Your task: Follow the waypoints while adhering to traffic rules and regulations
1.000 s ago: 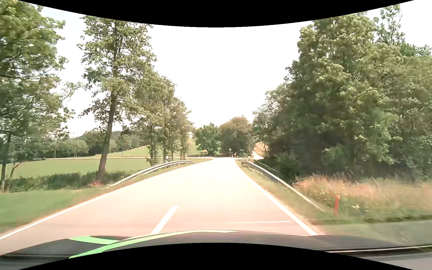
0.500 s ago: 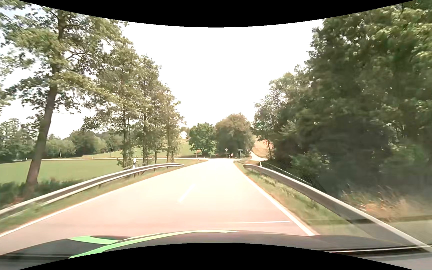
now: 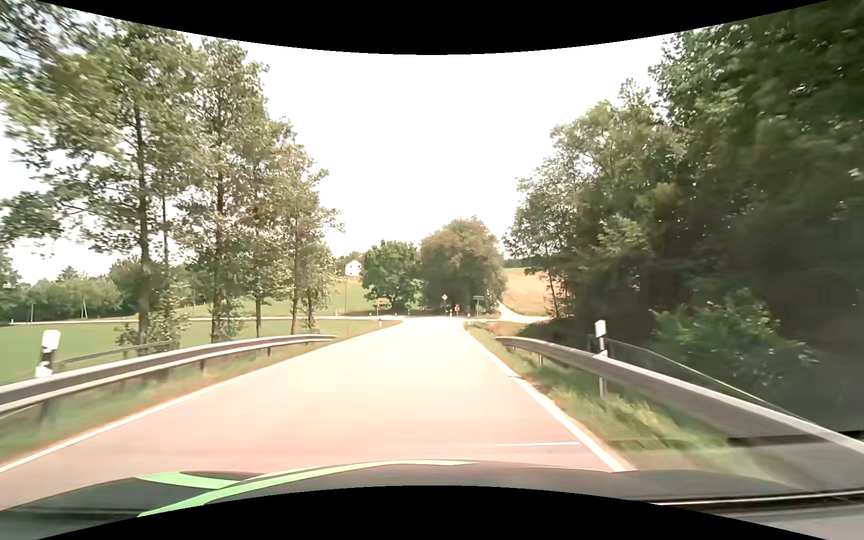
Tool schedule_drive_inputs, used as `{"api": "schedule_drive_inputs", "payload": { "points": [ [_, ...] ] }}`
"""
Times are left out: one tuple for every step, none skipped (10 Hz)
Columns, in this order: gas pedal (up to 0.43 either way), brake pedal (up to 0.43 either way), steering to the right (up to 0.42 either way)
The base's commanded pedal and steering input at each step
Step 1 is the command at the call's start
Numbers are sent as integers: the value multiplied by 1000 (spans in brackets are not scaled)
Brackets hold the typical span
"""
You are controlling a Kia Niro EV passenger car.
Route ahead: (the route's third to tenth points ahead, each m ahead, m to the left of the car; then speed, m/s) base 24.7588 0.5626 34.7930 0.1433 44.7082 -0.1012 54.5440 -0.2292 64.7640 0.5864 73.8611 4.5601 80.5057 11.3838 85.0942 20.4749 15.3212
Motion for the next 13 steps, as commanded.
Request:
{"api": "schedule_drive_inputs", "payload": {
  "points": [
    [130,0,12],
    [130,0,11],
    [130,0,11],
    [130,0,10],
    [130,0,9],
    [98,0,9],
    [47,0,9],
    [0,0,8],
    [0,0,8],
    [0,0,8],
    [0,0,8],
    [0,0,7],
    [0,0,6]
  ]
}}
